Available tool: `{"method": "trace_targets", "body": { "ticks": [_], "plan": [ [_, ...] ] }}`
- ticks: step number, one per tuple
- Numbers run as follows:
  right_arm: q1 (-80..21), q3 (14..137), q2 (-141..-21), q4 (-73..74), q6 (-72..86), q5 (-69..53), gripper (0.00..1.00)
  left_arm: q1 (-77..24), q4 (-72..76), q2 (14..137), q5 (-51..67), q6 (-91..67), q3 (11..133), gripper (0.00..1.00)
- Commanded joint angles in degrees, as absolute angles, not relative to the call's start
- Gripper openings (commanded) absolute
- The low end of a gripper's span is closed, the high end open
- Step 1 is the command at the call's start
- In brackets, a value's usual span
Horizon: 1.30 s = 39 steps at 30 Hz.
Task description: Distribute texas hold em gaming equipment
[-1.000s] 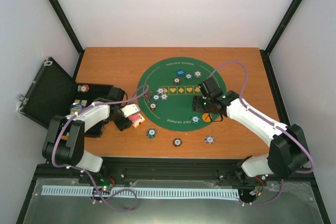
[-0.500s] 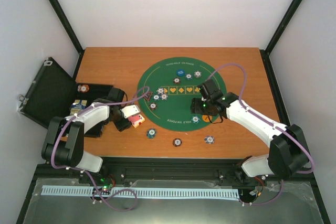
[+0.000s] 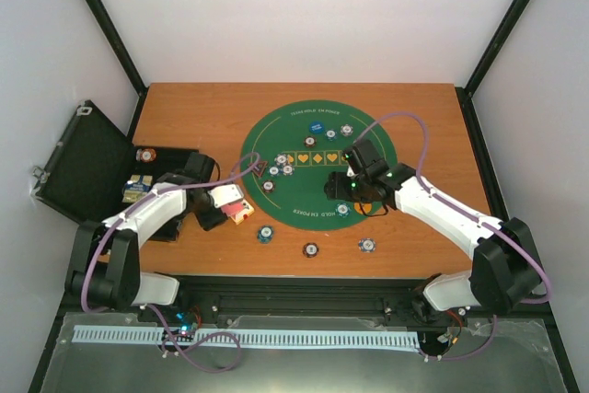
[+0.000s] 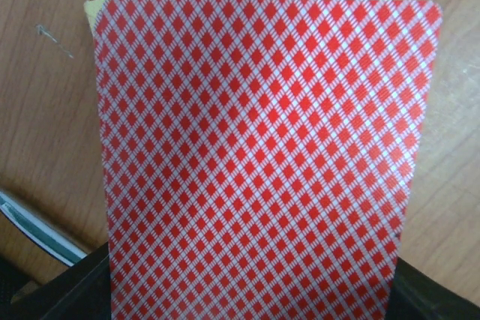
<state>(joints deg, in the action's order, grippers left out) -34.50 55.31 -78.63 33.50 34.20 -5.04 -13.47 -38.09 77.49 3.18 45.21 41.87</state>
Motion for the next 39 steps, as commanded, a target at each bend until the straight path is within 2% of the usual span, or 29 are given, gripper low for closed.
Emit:
{"method": "trace_targets", "body": {
  "ticks": [1, 7, 15, 21, 28, 39],
  "plan": [
    [-36.03, 54.85, -78.1, 29.57, 36.09, -10.61, 0.71, -14.02, -42.93, 73.9, 5.28, 47.24, 46.37, 0.04],
    [-39.12, 53.73, -78.75, 18.52, 42.25, -22.29, 0.71, -14.66, -50.79, 68.82, 12.38, 47.16, 52.33, 0.03],
    [-45.2, 53.75, -82.29, 1.35, 52.33, -30.09, 0.68, -21.76, -55.29, 64.22, 13.27, 45.26, 56.93, 0.01],
    [-47.17, 54.04, -84.49, -4.65, 55.82, -32.76, 0.62, -25.61, -57.35, 63.35, 13.06, 43.69, 60.51, 0.01],
    [-47.71, 52.45, -85.02, -10.88, 59.29, -34.94, 0.62, -27.59, -57.93, 62.71, 12.57, 43.27, 61.37, 0.01],
    [-49.26, 53.87, -87.68, -11.16, 60.05, -34.97, 0.6, -27.69, -57.83, 62.23, 12.57, 43.39, 61.78, 0.01]
  ]
}}
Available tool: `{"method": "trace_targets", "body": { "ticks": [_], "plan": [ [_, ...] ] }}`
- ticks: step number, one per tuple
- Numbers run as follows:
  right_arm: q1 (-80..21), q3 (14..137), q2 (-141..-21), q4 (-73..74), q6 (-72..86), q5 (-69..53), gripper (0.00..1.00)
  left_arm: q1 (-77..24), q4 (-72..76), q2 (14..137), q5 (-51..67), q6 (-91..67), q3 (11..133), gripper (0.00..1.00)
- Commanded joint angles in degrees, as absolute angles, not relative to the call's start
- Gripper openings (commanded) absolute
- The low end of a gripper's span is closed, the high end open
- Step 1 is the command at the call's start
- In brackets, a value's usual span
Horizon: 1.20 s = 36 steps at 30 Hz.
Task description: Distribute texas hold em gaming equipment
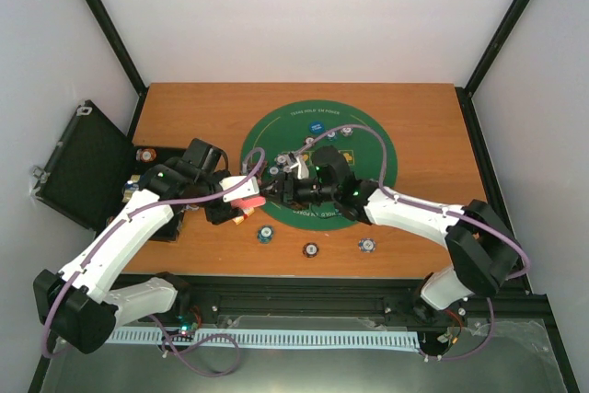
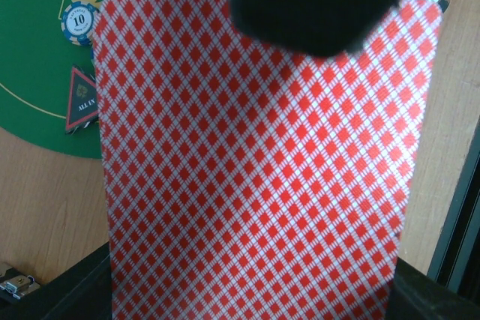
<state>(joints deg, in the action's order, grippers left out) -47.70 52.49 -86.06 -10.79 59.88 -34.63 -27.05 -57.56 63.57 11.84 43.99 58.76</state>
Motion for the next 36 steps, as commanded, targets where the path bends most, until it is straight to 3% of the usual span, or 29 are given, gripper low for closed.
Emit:
{"method": "trace_targets", "body": {
  "ticks": [1, 10, 20, 21, 24, 26, 36],
  "plan": [
    [-49.56, 54.4, -88.08, -10.9, 60.03, -35.02, 0.59, -27.69, -57.83, 62.15, 12.61, 43.41, 61.79, 0.01],
    [-51.48, 56.64, -91.33, -13.74, 61.81, -35.13, 0.5, -27.77, -57.81, 61.59, 12.81, 43.52, 61.62, 0.01],
    [-52.47, 54.74, -92.17, -20.1, 65.65, -35.24, 0.16, -27.86, -57.68, 59.45, 14.57, 44.41, 60.89, 0.04],
    [-52.43, 54.25, -92.0, -20.83, 66.17, -35.29, 0.13, -27.86, -57.65, 59.08, 14.99, 44.59, 60.64, 0.14],
    [-52.68, 52.97, -91.57, -22.19, 67.08, -35.13, 0.07, -27.86, -58.58, 58.36, 16.9, 45.23, 60.42, 0.76],
    [-52.93, 52.07, -91.31, -23.25, 67.49, -35.13, 0.06, -27.86, -58.64, 57.62, 18.16, 45.29, 59.75, 0.98],
    [-55.08, 50.23, -91.23, -28.21, 69.17, -35.38, 0.06, -27.86, -56.98, 55.77, 23.85, 47.35, 55.66, 1.0]
  ]
}}
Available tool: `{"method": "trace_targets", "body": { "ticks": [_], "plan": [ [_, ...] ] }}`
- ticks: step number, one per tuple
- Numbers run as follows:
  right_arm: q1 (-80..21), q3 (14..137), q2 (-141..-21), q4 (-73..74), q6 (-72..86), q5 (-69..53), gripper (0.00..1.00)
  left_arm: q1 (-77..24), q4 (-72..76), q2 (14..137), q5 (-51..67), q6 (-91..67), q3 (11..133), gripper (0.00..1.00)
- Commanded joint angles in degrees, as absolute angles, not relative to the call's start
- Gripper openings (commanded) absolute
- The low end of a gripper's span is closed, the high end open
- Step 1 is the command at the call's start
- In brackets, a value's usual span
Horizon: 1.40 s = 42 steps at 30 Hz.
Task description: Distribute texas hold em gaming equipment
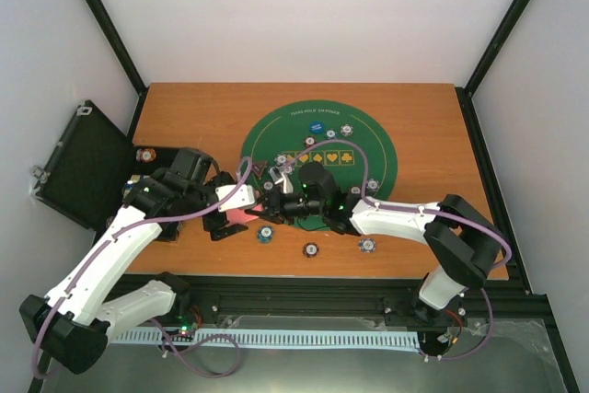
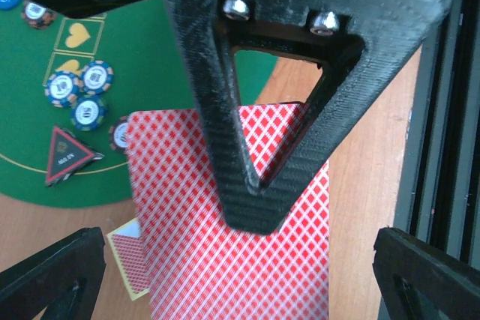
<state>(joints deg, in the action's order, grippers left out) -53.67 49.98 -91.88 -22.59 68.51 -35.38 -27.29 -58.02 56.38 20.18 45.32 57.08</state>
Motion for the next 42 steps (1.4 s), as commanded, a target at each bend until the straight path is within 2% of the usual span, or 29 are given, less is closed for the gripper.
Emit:
{"method": "trace_targets", "body": {
  "ticks": [1, 9, 15, 22, 33, 38, 42],
  "plan": [
    [-55.29, 50.28, -91.23, -28.52, 69.24, -35.46, 0.06, -27.86, -57.05, 55.85, 24.03, 47.38, 55.25, 1.0],
    [-56.25, 49.77, -91.14, -30.07, 69.34, -35.9, 0.07, -27.86, -56.26, 55.12, 23.26, 47.76, 53.0, 0.97],
    [-56.34, 49.5, -92.01, -29.63, 69.71, -35.34, 0.07, -27.86, -56.47, 54.59, 23.84, 47.85, 53.94, 0.86],
    [-56.69, 49.4, -92.95, -28.77, 69.78, -34.88, 0.07, -27.86, -56.26, 53.87, 23.36, 49.5, 53.29, 0.67],
    [-56.99, 50.51, -93.66, -14.84, 65.87, -28.48, 0.06, -27.86, -56.86, 51.42, 22.56, 49.43, 53.69, 0.67],
    [-58.12, 53.83, -93.91, -5.48, 62.54, -24.25, 0.06, -27.86, -57.77, 51.08, 22.04, 50.24, 53.94, 0.61],
    [-58.25, 54.01, -93.59, -4.5, 62.33, -23.14, 0.09, -27.86, -57.9, 51.98, 21.28, 50.71, 53.38, 0.56]
  ]
}}
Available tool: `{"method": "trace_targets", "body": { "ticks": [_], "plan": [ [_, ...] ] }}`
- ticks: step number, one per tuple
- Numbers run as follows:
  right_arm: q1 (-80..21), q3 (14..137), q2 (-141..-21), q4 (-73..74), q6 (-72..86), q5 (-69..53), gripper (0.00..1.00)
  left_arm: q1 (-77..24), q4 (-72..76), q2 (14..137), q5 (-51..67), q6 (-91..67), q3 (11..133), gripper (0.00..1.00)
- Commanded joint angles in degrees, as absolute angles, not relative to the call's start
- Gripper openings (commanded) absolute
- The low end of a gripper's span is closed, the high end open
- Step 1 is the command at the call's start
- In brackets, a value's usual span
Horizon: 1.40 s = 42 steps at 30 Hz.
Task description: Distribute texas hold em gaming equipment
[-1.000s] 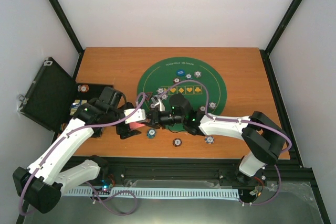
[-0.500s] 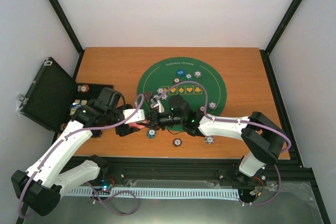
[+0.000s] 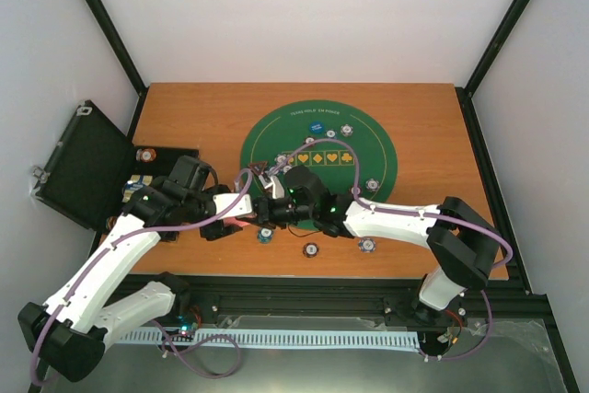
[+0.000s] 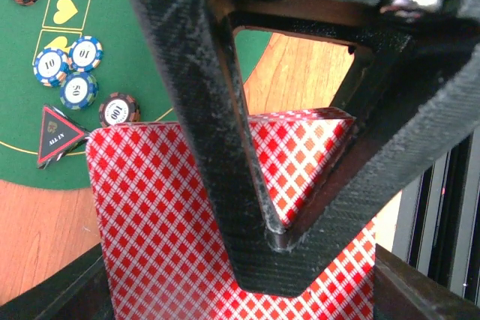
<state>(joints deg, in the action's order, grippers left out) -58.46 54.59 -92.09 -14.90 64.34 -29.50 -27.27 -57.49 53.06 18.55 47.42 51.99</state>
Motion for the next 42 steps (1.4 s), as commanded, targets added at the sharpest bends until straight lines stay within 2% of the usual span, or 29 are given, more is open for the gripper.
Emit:
{"method": "trace_targets", "body": {
  "ticks": [1, 6, 8, 12, 16, 24, 42],
  "plan": [
    [-58.21, 53.86, -93.74, -5.11, 62.46, -23.66, 0.14, -27.86, -57.92, 52.31, 21.17, 50.76, 53.55, 0.54],
    [-57.86, 51.34, -96.02, -17.28, 66.26, -31.31, 0.34, -27.86, -59.02, 53.8, 22.03, 50.79, 54.47, 0.45],
    [-57.66, 50.63, -96.81, -22.44, 68.21, -33.18, 0.41, -27.86, -59.5, 53.96, 22.08, 51.25, 54.53, 0.38],
    [-57.66, 50.82, -97.42, -26.64, 69.61, -35.1, 0.47, -27.86, -60.45, 54.15, 21.67, 52.25, 54.53, 0.33],
    [-57.4, 50.8, -96.81, -28.03, 69.84, -35.96, 0.48, -27.86, -61.26, 54.08, 21.33, 53.18, 54.27, 0.29],
    [-57.31, 50.86, -97.81, -28.74, 70.12, -36.9, 0.49, -27.91, -61.8, 54.53, 20.63, 53.9, 53.98, 0.28],
    [-53.82, 49.52, -94.92, -14.75, 61.63, -36.5, 0.47, -27.84, -61.64, 55.28, 18.4, 53.59, 54.61, 0.18]
  ]
}}
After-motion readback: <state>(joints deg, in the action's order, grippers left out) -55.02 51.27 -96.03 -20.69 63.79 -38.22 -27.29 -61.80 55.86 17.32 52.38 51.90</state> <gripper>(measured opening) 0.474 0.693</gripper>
